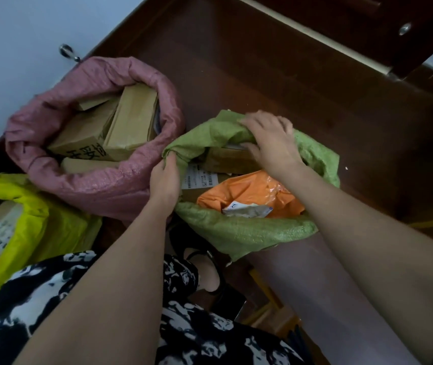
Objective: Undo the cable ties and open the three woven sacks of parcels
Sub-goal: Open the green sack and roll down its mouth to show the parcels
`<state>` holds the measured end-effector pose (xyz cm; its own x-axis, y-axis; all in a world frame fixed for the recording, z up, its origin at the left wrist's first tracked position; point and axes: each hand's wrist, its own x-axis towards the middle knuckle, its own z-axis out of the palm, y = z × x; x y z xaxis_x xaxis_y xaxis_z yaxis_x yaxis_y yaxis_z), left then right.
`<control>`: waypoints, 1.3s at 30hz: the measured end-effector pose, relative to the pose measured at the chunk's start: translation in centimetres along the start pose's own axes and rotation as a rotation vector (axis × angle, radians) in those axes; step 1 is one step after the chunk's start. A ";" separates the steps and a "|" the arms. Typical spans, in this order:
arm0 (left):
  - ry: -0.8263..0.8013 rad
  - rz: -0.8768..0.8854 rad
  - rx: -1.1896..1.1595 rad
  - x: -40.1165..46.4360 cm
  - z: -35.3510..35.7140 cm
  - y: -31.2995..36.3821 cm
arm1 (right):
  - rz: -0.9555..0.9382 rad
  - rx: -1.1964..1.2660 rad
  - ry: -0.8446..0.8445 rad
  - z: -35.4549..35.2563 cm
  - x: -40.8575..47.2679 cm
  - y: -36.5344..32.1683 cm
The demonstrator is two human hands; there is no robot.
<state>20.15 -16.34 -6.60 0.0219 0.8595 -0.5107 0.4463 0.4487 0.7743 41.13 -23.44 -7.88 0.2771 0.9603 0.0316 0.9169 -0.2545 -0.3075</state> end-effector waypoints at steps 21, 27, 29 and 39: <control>-0.317 -0.326 0.226 4.3 -1.7 0.0 | 0.689 1.093 -0.194 -1.9 9.5 3.0; -0.143 0.187 0.877 4.5 -1.3 0.6 | 0.451 0.472 0.058 -1.2 9.7 3.1; -0.030 0.318 1.127 3.5 -0.4 1.5 | 0.280 0.358 0.223 -1.5 8.0 3.7; -0.108 0.801 0.898 4.3 5.5 4.0 | 0.161 0.042 0.178 0.9 -1.3 4.9</control>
<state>26.92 -12.19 -7.80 0.6321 0.7720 -0.0665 0.7339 -0.5689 0.3712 45.03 -25.88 -10.33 0.4683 0.8716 0.1449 0.8450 -0.3938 -0.3617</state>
